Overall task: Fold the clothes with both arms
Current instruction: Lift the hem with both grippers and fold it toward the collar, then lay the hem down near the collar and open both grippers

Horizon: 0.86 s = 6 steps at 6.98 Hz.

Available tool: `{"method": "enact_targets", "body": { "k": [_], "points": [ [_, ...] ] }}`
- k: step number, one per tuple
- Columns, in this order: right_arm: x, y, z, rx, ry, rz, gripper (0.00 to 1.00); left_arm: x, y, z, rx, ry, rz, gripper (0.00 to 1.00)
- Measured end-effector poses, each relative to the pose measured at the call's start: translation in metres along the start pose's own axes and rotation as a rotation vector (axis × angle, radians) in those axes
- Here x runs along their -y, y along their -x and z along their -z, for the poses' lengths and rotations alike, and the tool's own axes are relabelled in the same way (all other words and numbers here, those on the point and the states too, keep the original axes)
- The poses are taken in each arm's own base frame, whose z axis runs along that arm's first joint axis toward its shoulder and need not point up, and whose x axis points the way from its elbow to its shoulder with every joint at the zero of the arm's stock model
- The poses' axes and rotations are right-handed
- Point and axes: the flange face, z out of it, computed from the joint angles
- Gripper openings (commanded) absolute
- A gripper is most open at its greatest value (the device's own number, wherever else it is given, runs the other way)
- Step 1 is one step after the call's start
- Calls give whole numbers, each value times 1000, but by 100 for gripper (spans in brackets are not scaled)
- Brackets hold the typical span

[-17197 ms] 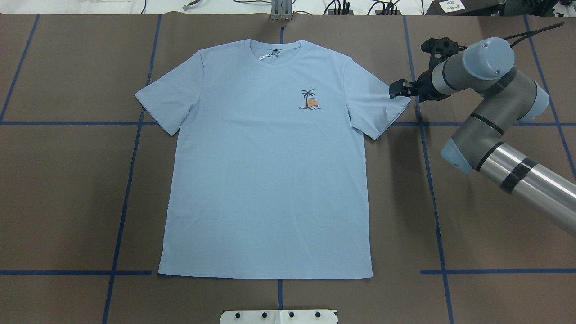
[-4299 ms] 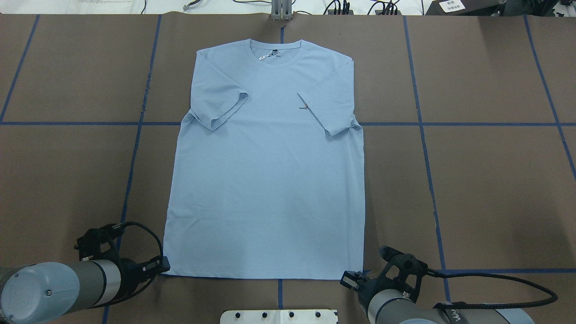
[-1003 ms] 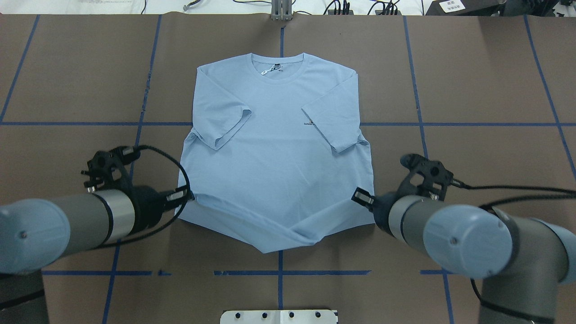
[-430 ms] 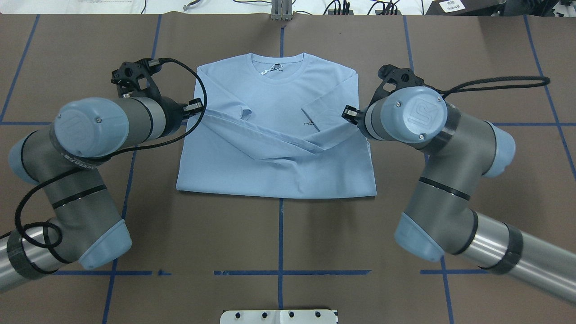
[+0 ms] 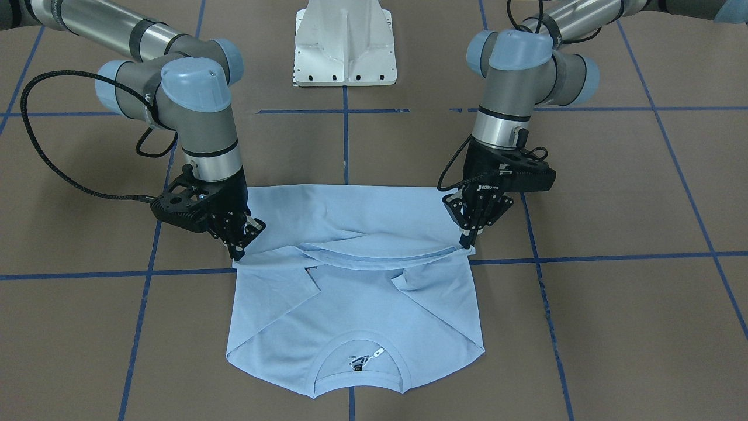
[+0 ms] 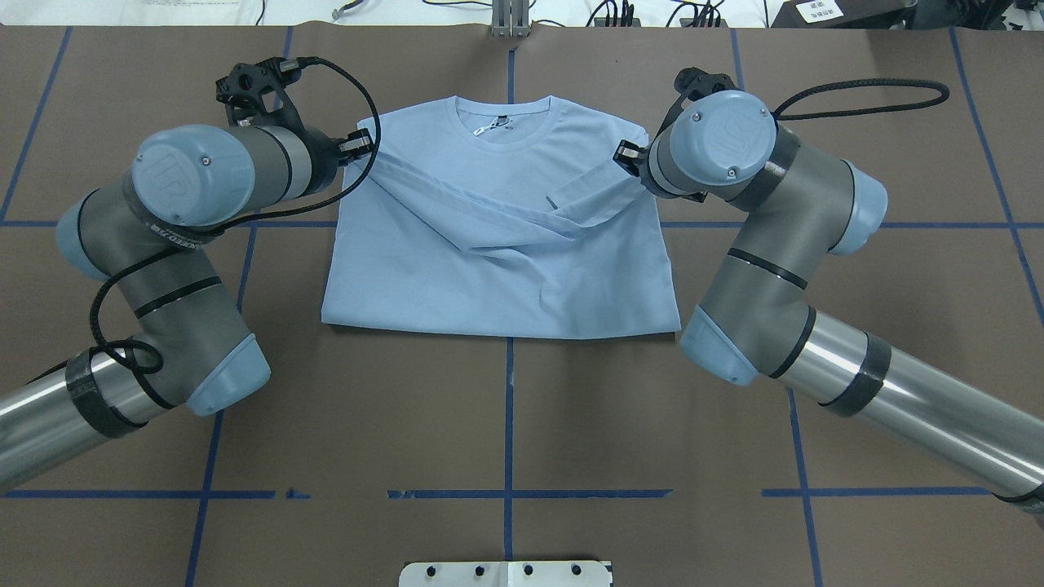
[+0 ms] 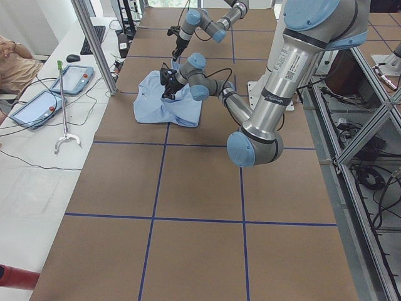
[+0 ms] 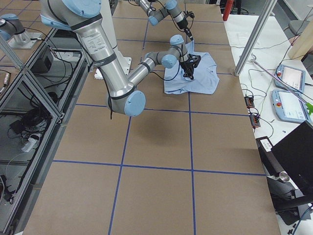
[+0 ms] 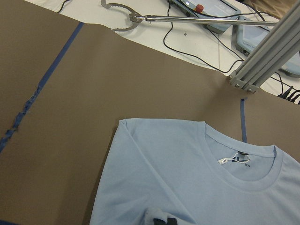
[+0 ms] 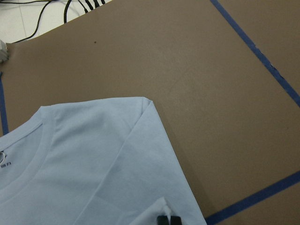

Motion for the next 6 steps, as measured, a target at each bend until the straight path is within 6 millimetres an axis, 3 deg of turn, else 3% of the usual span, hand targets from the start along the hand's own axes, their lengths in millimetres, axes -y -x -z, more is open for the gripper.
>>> {"method": "enact_targets", "body": {
  "k": [3,6],
  "points": [
    [61,22,-25,-17,3,-53,0,36,14,-39,20,-51,-35,0],
    [86,31,-48,-22,-1,-70,0,43,15,-83,64,-59,-47,0]
  ]
}}
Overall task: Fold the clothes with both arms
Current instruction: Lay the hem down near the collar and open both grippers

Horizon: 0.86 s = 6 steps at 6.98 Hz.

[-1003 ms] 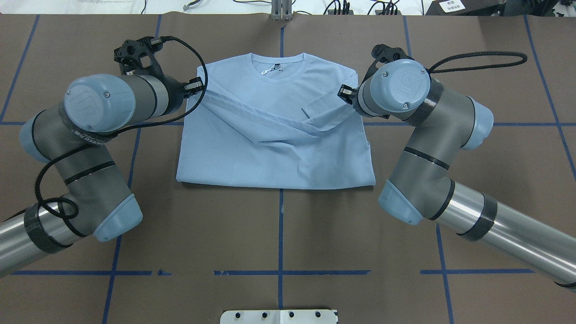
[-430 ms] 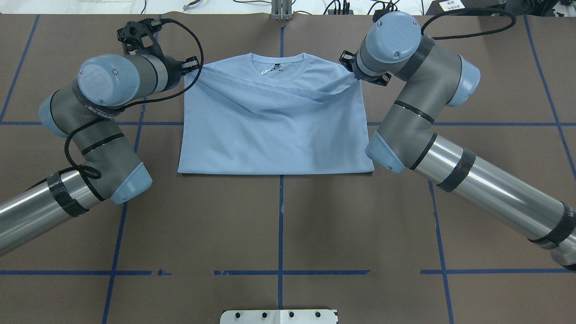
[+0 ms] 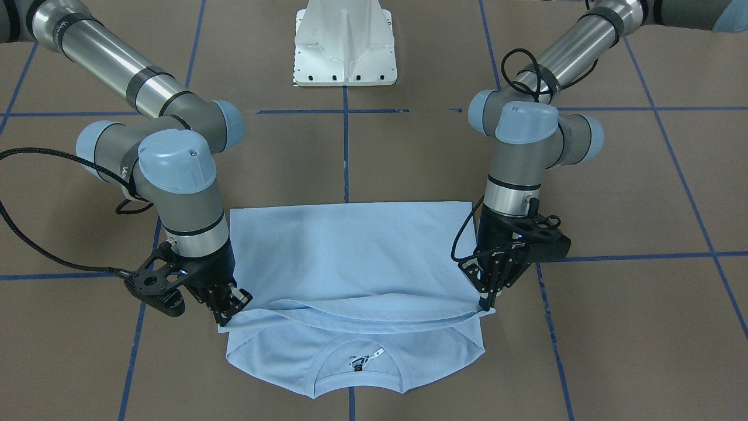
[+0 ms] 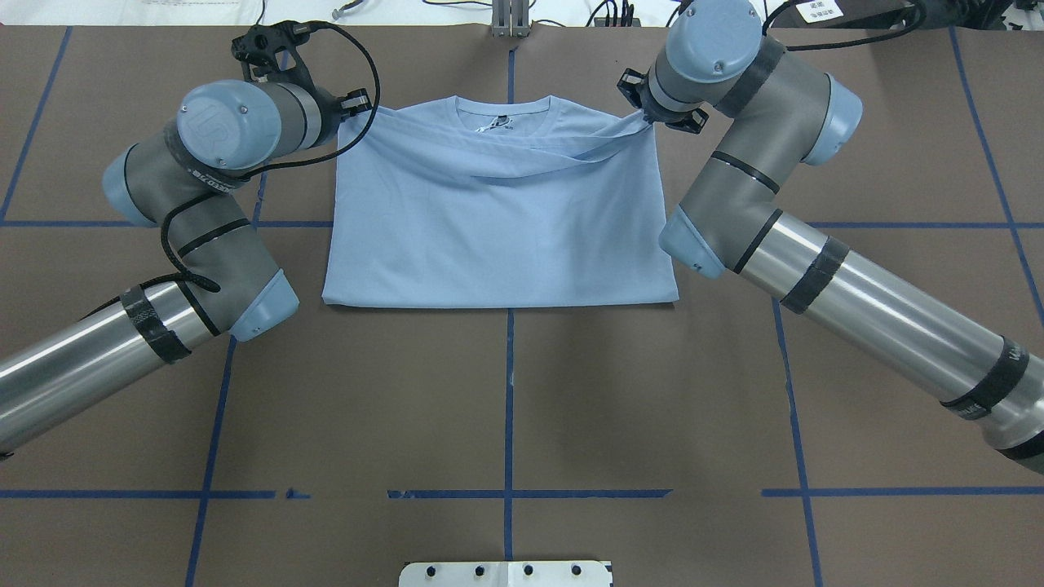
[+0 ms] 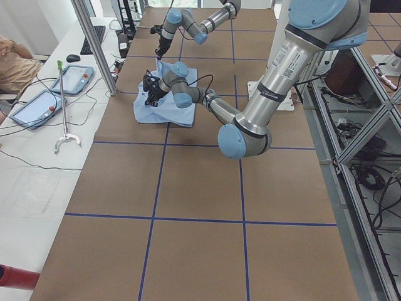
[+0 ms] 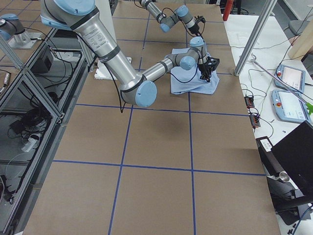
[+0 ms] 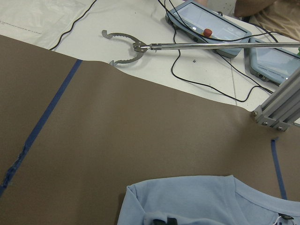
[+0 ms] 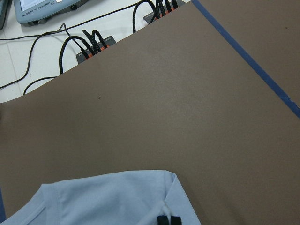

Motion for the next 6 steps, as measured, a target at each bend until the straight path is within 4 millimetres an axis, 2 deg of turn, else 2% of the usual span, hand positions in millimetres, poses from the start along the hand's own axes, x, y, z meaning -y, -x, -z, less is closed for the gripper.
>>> {"method": "enact_targets", "body": {
  "k": [1,2,3,4,5,6],
  "points": [
    [2,0,-7,-3,-3,1,44,-3,7,-15,1,-1,-2,27],
    [3,0,-15,4,-6,6,66,-5,14,-27,-6,-3,-2,37],
    [2,4,-24,12,-6,9,70,-7,18,-34,-4,-3,-3,37],
    [3,9,-29,23,-8,10,70,-6,24,-38,2,-5,-2,37],
    [5,11,-29,41,-11,11,72,-3,28,-41,4,-9,-1,37],
    [3,10,-26,60,-8,12,77,-1,31,-43,-3,-12,1,38]
  ]
}}
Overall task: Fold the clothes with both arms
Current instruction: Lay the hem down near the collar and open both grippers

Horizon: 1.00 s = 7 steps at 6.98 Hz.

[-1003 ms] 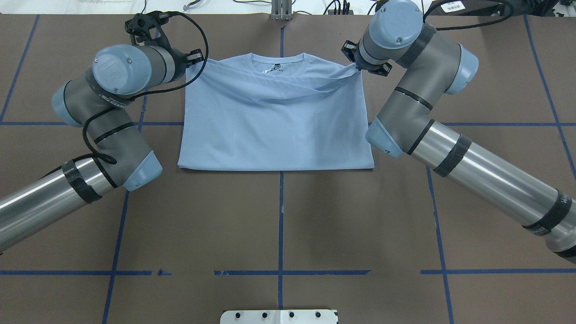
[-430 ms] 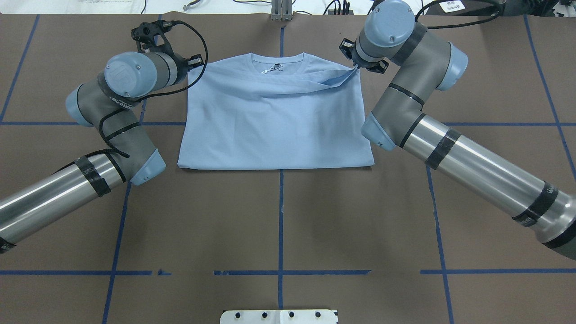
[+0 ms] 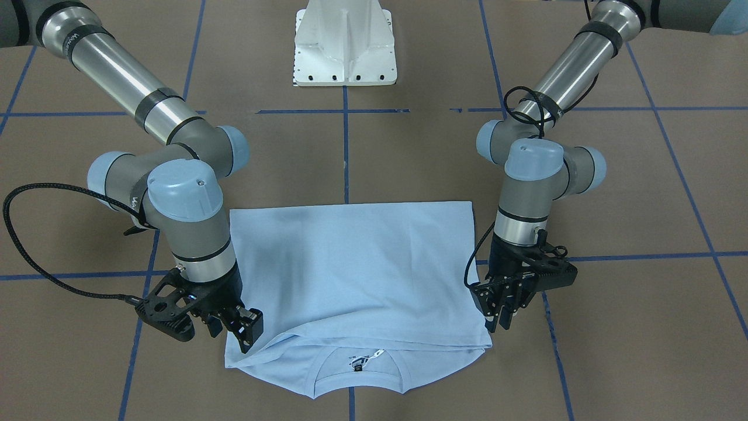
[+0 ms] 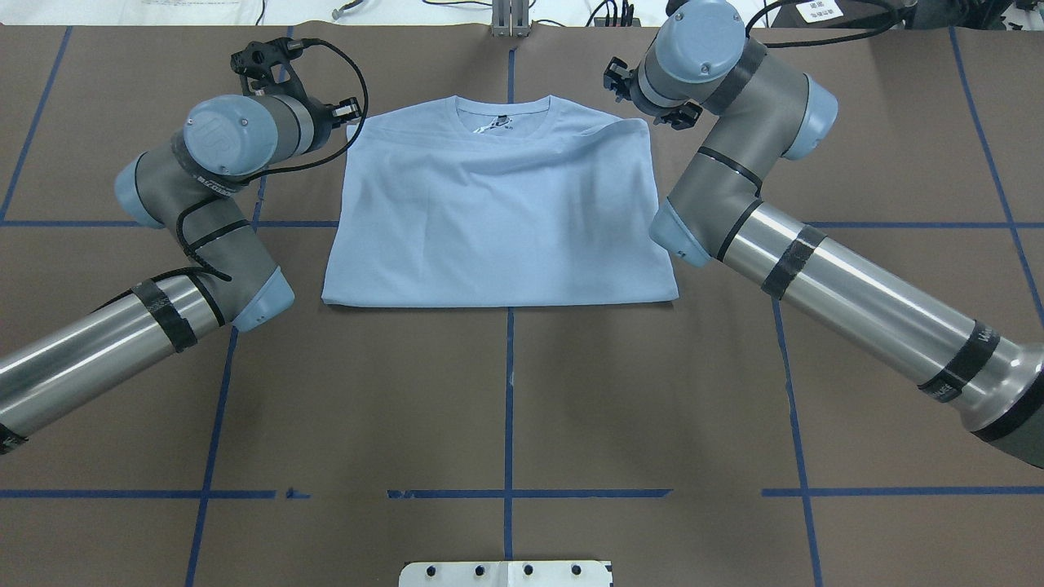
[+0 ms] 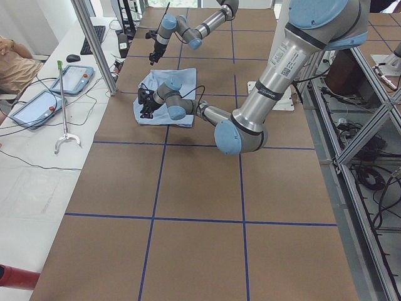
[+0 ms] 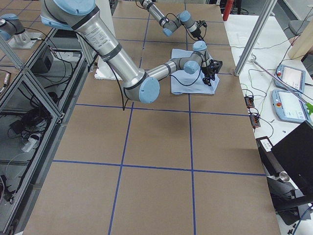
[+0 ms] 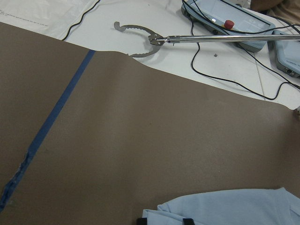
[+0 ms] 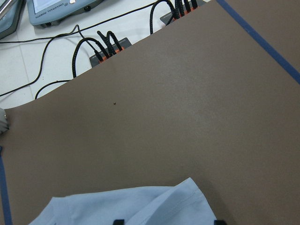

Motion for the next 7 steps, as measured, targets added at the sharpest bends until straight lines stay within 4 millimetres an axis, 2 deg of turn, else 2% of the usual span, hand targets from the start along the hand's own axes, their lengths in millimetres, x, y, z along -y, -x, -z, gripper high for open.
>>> {"method": "enact_targets", "body": {
  "k": [1,2,3,4,5,7],
  "points": [
    [-20,-15,9,29,20,11,78,3,-3,4,-23,-3,3,41],
    [-55,-45,26,63,55,21,78,8,-12,18,-65,-9,7,41],
    [-86,-80,47,83,92,7,78,12,-20,40,-117,-4,12,42],
    [-112,-114,62,84,124,-7,78,11,-18,63,-160,16,13,42],
    [-133,-138,69,77,150,-8,78,11,-14,80,-186,26,13,42],
    [-156,-154,67,57,176,-3,77,11,-12,90,-200,30,12,42]
  ]
}}
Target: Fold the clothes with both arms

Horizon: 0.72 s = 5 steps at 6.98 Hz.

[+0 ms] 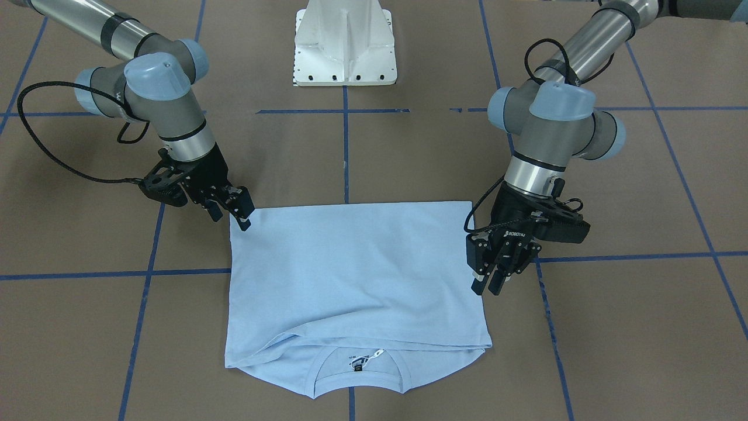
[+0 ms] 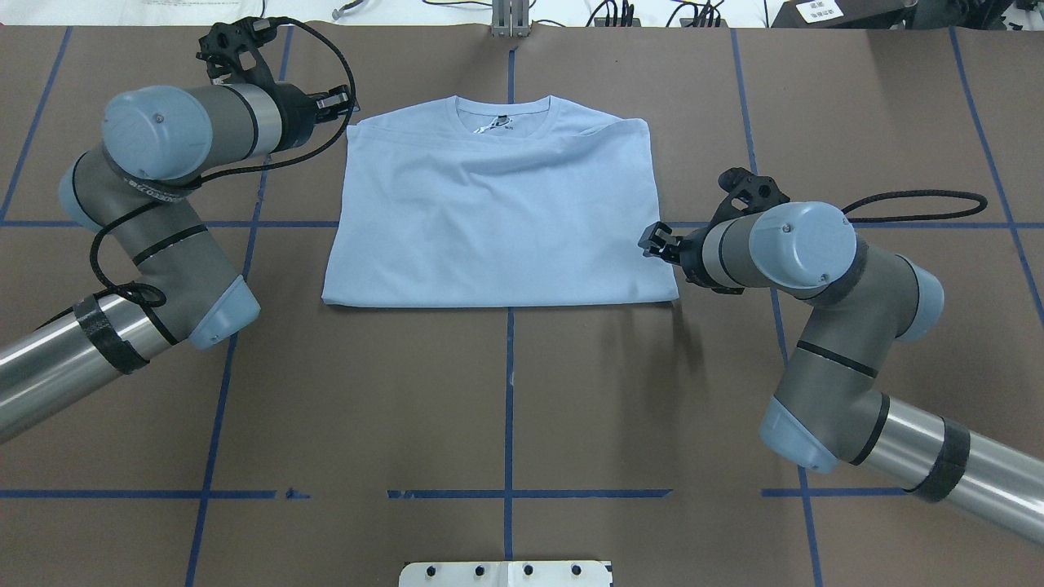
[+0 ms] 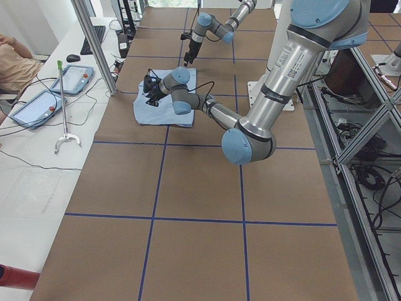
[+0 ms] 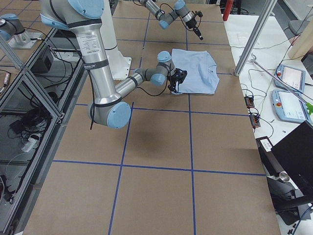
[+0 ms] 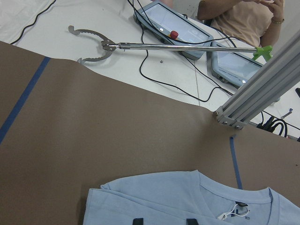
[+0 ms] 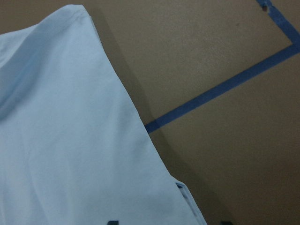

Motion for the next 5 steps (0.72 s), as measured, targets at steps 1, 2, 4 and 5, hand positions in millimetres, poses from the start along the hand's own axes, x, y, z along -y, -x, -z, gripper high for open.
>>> {"method": "enact_targets", "body": {
  "k": [1,2,4,5],
  "points": [
    [-7,-4,-4,-9,9,4,74,0,1,1,0,-1,0,42],
    [-12,-7,-9,-19,15,7,73,1,2,1,2,-2,0,42],
    [-18,-13,-15,-33,22,10,47,2,3,2,3,-6,0,42],
    [-19,-15,-16,-37,24,12,13,2,3,2,3,-7,1,42]
  ]
}}
